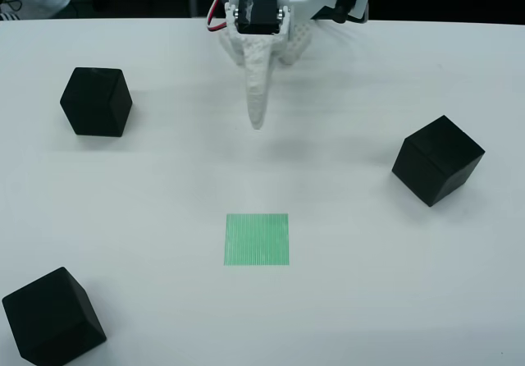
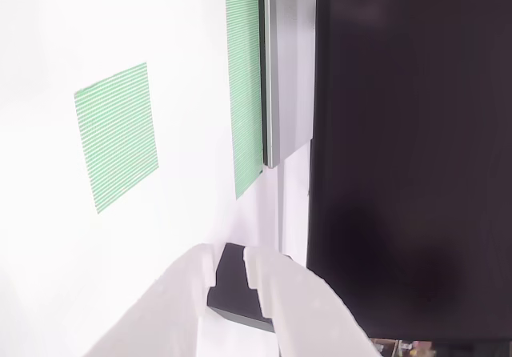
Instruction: Stack 3 Blocks on the chosen place.
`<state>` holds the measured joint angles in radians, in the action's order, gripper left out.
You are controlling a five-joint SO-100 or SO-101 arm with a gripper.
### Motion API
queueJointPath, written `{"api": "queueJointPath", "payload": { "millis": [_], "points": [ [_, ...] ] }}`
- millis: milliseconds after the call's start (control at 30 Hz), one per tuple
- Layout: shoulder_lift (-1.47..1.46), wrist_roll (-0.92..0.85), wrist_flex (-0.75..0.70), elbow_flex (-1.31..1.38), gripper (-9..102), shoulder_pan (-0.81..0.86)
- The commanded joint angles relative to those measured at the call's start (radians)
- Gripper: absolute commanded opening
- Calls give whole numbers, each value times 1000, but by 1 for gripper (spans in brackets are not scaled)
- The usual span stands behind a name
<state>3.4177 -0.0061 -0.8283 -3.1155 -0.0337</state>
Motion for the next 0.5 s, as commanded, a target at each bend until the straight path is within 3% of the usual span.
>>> {"api": "queueJointPath", "payload": {
  "millis": [0, 467],
  "points": [
    [18, -5, 12, -32, 0, -2],
    [20, 9, 11, -32, 0, -11]
  ]
}}
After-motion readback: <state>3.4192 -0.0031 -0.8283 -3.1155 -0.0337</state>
